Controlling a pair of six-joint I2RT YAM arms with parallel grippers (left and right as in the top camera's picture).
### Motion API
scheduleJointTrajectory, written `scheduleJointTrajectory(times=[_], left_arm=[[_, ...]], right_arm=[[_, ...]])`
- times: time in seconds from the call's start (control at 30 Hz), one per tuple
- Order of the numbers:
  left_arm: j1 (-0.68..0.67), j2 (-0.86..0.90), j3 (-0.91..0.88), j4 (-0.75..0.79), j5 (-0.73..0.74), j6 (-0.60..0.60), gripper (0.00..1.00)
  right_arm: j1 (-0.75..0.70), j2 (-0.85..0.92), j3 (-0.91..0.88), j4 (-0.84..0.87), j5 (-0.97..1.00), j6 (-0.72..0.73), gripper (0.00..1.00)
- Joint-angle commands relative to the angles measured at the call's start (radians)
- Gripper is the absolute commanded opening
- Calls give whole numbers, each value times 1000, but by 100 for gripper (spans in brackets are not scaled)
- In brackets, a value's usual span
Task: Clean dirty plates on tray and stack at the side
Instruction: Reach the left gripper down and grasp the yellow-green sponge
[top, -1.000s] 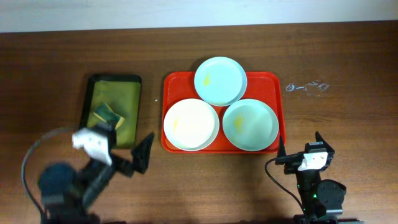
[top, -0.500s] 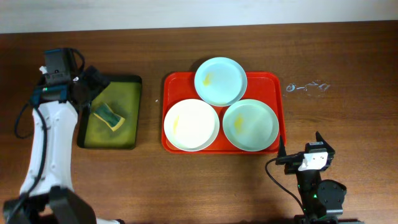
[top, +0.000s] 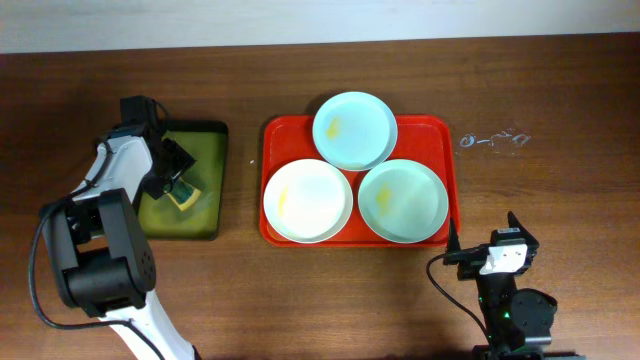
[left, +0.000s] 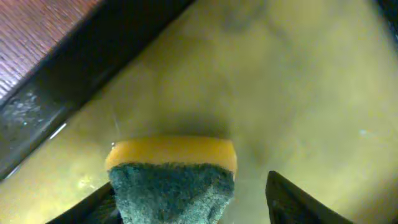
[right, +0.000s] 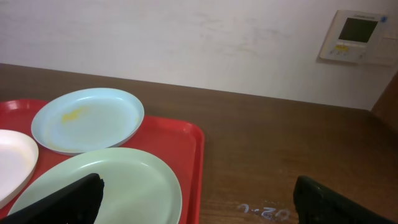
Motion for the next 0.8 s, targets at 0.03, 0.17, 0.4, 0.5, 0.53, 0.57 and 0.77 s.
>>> scheduleJointTrajectory(times=[0.03, 0.17, 0.4, 0.5, 0.53, 0.57, 0.77], left_arm=[[0, 16, 8, -5, -48, 1, 9], [0, 15, 9, -44, -37, 2, 100], [0, 15, 13, -175, 193, 69, 76], [0, 15, 13, -171, 145, 69, 0], [0, 15, 12, -172, 100, 70, 0], [0, 15, 12, -167, 64, 69, 31], [1, 15, 12, -110, -45, 70, 84]], right_arm=[[6, -7, -7, -3, 5, -7, 98], [6, -7, -7, -3, 5, -6, 98], [6, -7, -7, -3, 5, -7, 98], [6, -7, -7, -3, 5, -6, 98], [6, -7, -7, -3, 5, -7, 98], [6, -7, -7, -3, 5, -7, 98], [6, -7, -7, -3, 5, -6, 98]])
